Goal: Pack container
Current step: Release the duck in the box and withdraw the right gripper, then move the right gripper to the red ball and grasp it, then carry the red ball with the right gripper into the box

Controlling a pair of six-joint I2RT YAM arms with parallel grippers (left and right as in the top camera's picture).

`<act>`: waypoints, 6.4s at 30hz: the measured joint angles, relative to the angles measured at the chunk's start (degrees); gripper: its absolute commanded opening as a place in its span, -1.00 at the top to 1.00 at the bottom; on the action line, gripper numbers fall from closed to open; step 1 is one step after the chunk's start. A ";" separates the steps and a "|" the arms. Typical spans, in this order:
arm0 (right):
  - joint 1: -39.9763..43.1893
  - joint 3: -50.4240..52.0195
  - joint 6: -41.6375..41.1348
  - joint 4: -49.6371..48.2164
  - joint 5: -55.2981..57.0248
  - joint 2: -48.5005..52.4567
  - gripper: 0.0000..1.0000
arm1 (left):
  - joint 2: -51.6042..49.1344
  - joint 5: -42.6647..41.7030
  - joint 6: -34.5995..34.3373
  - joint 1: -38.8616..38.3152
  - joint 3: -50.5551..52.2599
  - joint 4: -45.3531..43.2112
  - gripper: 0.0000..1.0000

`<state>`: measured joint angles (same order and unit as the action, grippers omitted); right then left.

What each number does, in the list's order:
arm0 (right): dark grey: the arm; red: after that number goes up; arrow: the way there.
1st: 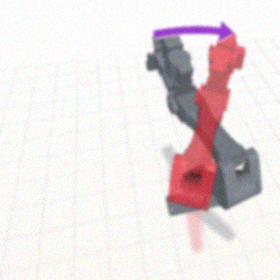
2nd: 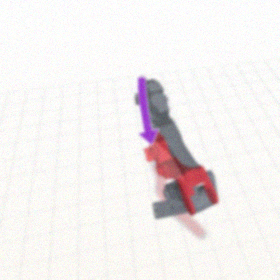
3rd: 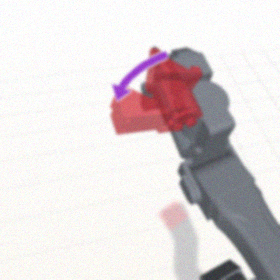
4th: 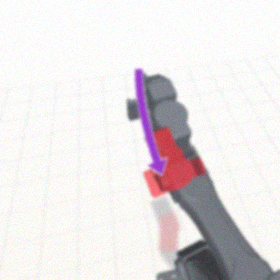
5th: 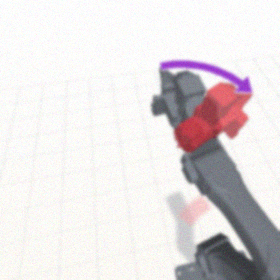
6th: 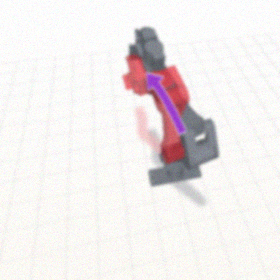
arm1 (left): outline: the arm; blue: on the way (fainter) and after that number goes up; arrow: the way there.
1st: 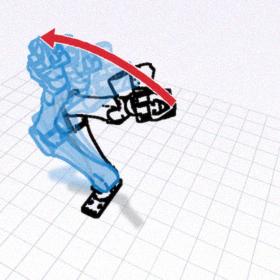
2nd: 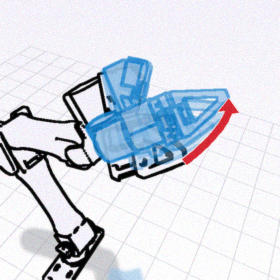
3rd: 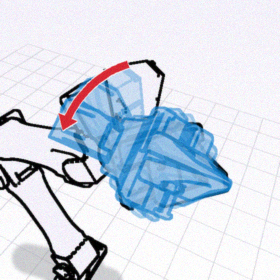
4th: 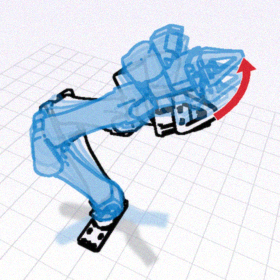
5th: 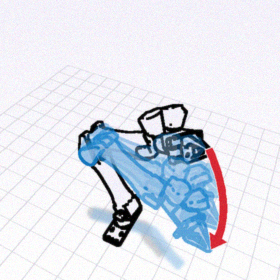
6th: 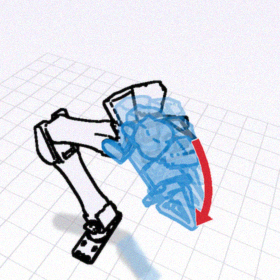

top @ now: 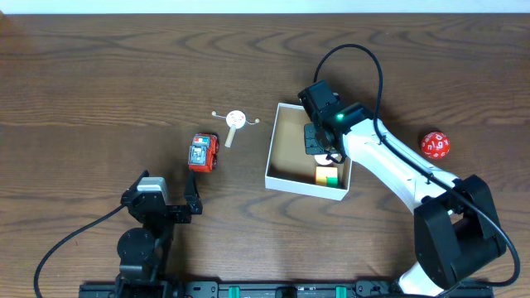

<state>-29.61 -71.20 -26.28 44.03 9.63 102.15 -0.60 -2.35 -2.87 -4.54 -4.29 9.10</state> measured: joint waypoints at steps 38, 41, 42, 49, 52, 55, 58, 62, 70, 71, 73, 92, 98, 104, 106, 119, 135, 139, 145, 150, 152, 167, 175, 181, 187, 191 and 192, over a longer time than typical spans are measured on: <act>3.67 -7.82 24.39 1.55 5.64 0.00 -0.32 | -0.02 0.00 0.00 0.00 0.00 0.00 -0.96; 3.67 -7.82 25.11 1.57 5.64 0.00 -0.40 | -0.02 0.00 0.00 0.00 0.00 0.00 -0.96; 3.67 -7.82 25.09 1.57 5.64 0.00 -0.40 | -0.02 0.00 0.00 0.00 0.00 0.00 -0.96; 3.67 -7.82 25.07 1.51 5.64 0.00 -0.38 | 0.00 0.00 0.00 0.00 0.00 0.00 -0.96; 3.80 -7.82 24.41 1.57 5.62 0.00 -0.30 | -0.02 0.00 0.00 0.00 0.00 0.00 -0.96; 4.90 -7.85 21.77 2.95 5.55 -0.04 -0.26 | 0.00 0.00 0.00 0.00 0.00 0.00 -0.96; 7.80 -7.85 17.92 5.60 5.49 -0.96 -0.26 | -0.02 0.00 0.00 0.00 0.00 0.00 -0.96; 13.99 -7.85 13.22 10.25 5.51 -4.61 -0.32 | 0.00 0.00 0.00 0.00 0.00 0.00 -0.96; 26.95 -8.22 9.16 14.64 5.75 -8.66 -0.99 | -0.02 0.00 0.00 0.00 0.00 0.00 -0.96; 28.33 -8.11 8.96 14.53 5.75 -8.63 -0.98 | -0.02 0.00 0.00 0.00 0.00 0.00 -0.96; 30.91 -7.74 8.87 13.86 5.77 -8.63 -0.99 | 0.00 0.00 0.00 0.00 0.00 0.00 -0.96; 42.36 9.27 16.13 -8.33 -1.88 -8.61 -0.98 | -0.02 0.00 0.00 0.00 0.00 0.00 -0.96; 42.38 14.82 16.55 -15.54 -2.34 -8.61 -0.99 | 0.00 0.00 0.00 0.00 0.00 0.00 -0.96; 42.64 19.82 16.90 -21.09 -2.40 -8.61 -0.99 | -0.02 0.00 0.00 0.00 0.00 0.00 -0.96; 42.66 20.13 17.09 -21.44 -2.40 -8.57 -0.96 | 0.00 0.00 -0.02 0.00 0.00 0.00 -0.96; 43.65 20.17 17.81 -23.30 -2.36 -8.57 -0.99 | -0.02 0.00 0.00 0.00 0.00 0.00 -0.96; 44.52 20.22 19.10 -27.04 -2.58 -4.81 0.23 | 0.00 0.00 0.00 0.00 0.00 0.00 -0.96; 44.54 20.22 19.30 -27.67 -2.58 -4.79 0.75 | -0.02 0.00 0.00 0.00 0.00 0.00 -0.96; 44.46 19.47 19.28 -25.51 -3.39 -5.14 0.98 | -0.02 0.00 0.00 0.00 0.00 0.00 -0.96; 41.29 15.93 19.34 -17.18 -4.44 -7.98 0.97 | 0.00 0.00 0.00 0.00 0.00 0.00 -0.96; 38.62 13.07 19.56 -14.47 -4.87 -10.25 0.97 | 0.00 0.00 0.00 0.00 0.00 0.00 -0.96; 6.71 -0.07 27.89 -10.91 -6.03 -23.89 0.97 | -0.02 0.00 0.00 0.00 0.00 0.00 -0.96; 0.22 -0.04 28.46 -12.35 -6.21 -16.79 0.97 | -0.02 0.00 -0.02 0.00 0.00 0.00 -0.96; -2.34 -0.04 28.68 -13.27 -6.21 -8.70 0.97 | -0.02 0.00 0.00 0.00 0.00 0.00 -0.96; -2.99 -0.04 29.14 -13.42 -6.23 -3.28 0.97 | -0.02 0.00 0.00 0.00 0.00 0.00 -0.96; -3.10 -0.04 30.45 -14.21 -6.25 -1.40 0.97 | -0.02 0.00 0.00 0.00 0.00 0.00 -0.96; -3.10 -0.04 30.82 -14.86 -6.29 -0.90 0.97 | -0.02 0.00 0.00 0.00 0.00 0.00 -0.96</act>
<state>-32.71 -71.24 4.54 29.17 3.33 101.25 -0.62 -2.35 -2.87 -4.54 -4.29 9.10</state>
